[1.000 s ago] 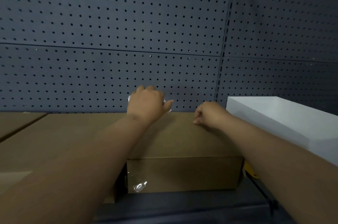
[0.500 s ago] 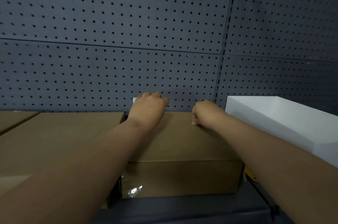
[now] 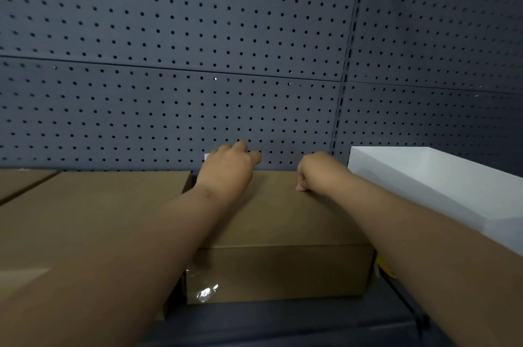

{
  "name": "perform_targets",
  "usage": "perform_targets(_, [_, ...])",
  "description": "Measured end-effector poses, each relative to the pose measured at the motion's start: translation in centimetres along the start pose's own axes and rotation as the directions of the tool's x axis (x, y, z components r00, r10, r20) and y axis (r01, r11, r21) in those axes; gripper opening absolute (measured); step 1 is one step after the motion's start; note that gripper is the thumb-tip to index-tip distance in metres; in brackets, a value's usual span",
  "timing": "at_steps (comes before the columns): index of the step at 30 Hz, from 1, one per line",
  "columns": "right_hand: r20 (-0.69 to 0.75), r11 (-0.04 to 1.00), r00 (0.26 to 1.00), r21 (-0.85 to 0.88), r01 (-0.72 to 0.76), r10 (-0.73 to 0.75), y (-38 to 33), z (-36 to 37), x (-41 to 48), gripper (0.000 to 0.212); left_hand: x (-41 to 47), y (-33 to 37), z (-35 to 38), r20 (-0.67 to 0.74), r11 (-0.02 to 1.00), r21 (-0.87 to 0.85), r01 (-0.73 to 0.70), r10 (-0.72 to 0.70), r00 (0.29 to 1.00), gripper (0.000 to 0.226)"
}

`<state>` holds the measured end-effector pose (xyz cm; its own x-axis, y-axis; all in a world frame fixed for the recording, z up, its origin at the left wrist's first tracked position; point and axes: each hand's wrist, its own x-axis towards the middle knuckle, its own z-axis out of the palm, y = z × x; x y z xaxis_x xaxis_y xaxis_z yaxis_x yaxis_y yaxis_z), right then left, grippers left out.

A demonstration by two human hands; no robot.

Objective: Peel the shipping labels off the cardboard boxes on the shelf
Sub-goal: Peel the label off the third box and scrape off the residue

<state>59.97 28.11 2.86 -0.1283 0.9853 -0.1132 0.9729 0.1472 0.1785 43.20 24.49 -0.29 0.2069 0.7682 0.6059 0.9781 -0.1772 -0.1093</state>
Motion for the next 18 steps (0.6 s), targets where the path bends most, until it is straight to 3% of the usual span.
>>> perform_targets(2, [-0.026, 0.999, 1.000, 0.035, 0.004, -0.003, -0.2, 0.0, 0.2, 0.030, 0.0, 0.0, 0.0, -0.009, 1.000, -0.011, -0.002, 0.002, 1.000, 0.038])
perform_targets(5, [-0.182, 0.998, 0.982, 0.026, 0.048, -0.043, 0.1, 1.0, -0.3, 0.017, 0.3, 0.0, 0.0, -0.042, 1.000, -0.022, 0.001, -0.002, 0.999, 0.038])
perform_targets(7, [-0.285, 1.000, 0.958, -0.001, 0.023, -0.022, -0.1, 2.0, -0.5, 0.024, 0.3, 0.2, 0.0, -0.057, 1.000, -0.028, 0.001, -0.003, 0.998, 0.036])
perform_targets(9, [-0.284, 1.000, 0.959, 0.010, 0.000, 0.003, -0.1, 2.1, -0.5, 0.031, 0.2, 0.5, -0.1, -0.070, 0.999, -0.031, -0.010, 0.008, 0.998, 0.035])
perform_targets(12, [-0.161, 0.999, 0.987, 0.027, 0.023, -0.018, 0.1, 0.7, -0.8, 0.018, 0.1, 0.5, -0.2, -0.090, 0.999, -0.042, -0.020, 0.016, 0.996, 0.034])
perform_targets(14, [-0.108, 0.999, 0.994, 0.031, 0.034, -0.030, 0.2, 0.2, -0.8, 0.020, 0.1, 0.4, -0.2, -0.095, 0.999, -0.041, -0.019, 0.015, 0.995, 0.034])
perform_targets(18, [-0.207, 1.000, 0.978, 0.009, 0.024, -0.022, -0.1, 1.3, -0.1, 0.014, 0.0, 0.4, -0.1, -0.086, 0.999, -0.040, -0.009, 0.005, 0.996, 0.035])
